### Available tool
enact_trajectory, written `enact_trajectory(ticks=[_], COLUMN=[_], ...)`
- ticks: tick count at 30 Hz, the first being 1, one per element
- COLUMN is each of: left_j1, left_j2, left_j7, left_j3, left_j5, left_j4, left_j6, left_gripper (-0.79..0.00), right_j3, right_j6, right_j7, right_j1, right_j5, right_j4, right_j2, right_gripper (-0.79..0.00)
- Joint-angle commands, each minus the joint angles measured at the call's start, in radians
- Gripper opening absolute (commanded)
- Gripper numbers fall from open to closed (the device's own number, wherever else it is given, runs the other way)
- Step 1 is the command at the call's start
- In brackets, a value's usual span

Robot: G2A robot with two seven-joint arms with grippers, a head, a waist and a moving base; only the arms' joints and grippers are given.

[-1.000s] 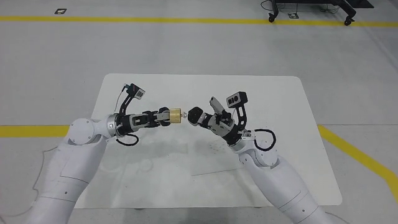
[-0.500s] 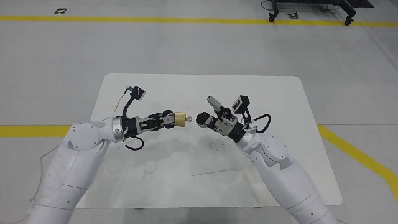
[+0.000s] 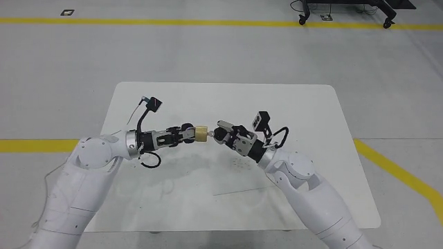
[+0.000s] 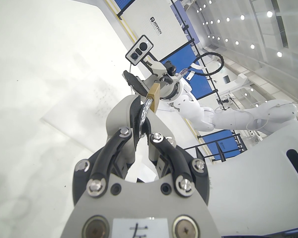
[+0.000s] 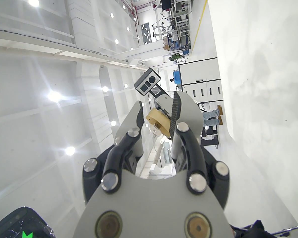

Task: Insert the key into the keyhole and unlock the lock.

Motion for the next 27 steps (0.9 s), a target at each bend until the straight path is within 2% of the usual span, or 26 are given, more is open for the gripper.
enact_trajectory(ticks=[1, 10, 15, 22, 23, 24, 25, 27], left_j1=[0.000, -0.003, -0.005, -0.006, -0.006, -0.006, -0.007, -0.008], left_j2=[0.001, 0.004, 0.005, 0.007, 0.007, 0.008, 0.008, 0.008], left_j7=[0.003, 0.025, 0.026, 0.030, 0.029, 0.028, 0.028, 0.028], left_j3=[0.000, 0.009, 0.013, 0.019, 0.020, 0.021, 0.021, 0.022], left_j5=[0.008, 0.055, 0.062, 0.066, 0.067, 0.065, 0.064, 0.064], left_j4=[-0.002, -0.009, -0.009, -0.010, -0.010, -0.010, -0.010, -0.009], left_j6=[0.002, 0.012, 0.009, 0.006, 0.007, 0.007, 0.007, 0.004], left_gripper=[-0.785, -0.785, -0.785, -0.785, -0.785, -0.785, -0.785, -0.785], right_j3=[0.000, -0.001, -0.010, -0.016, -0.017, -0.018, -0.019, -0.021], right_j6=[-0.003, -0.016, 0.005, 0.017, 0.018, 0.020, 0.025, 0.038], right_j7=[0.001, 0.012, -0.023, -0.034, -0.033, -0.033, -0.033, -0.035], right_j1=[-0.009, -0.041, -0.038, -0.036, -0.036, -0.036, -0.036, -0.034], right_j5=[-0.014, -0.069, -0.140, -0.158, -0.161, -0.160, -0.159, -0.161], right_j4=[-0.011, -0.065, -0.075, -0.083, -0.083, -0.084, -0.083, -0.081], right_j2=[0.001, 0.005, 0.006, 0.005, 0.005, 0.004, 0.004, 0.004], right_gripper=[-0.493, -0.514, -0.573, -0.597, -0.613, -0.730, -0.785, -0.785])
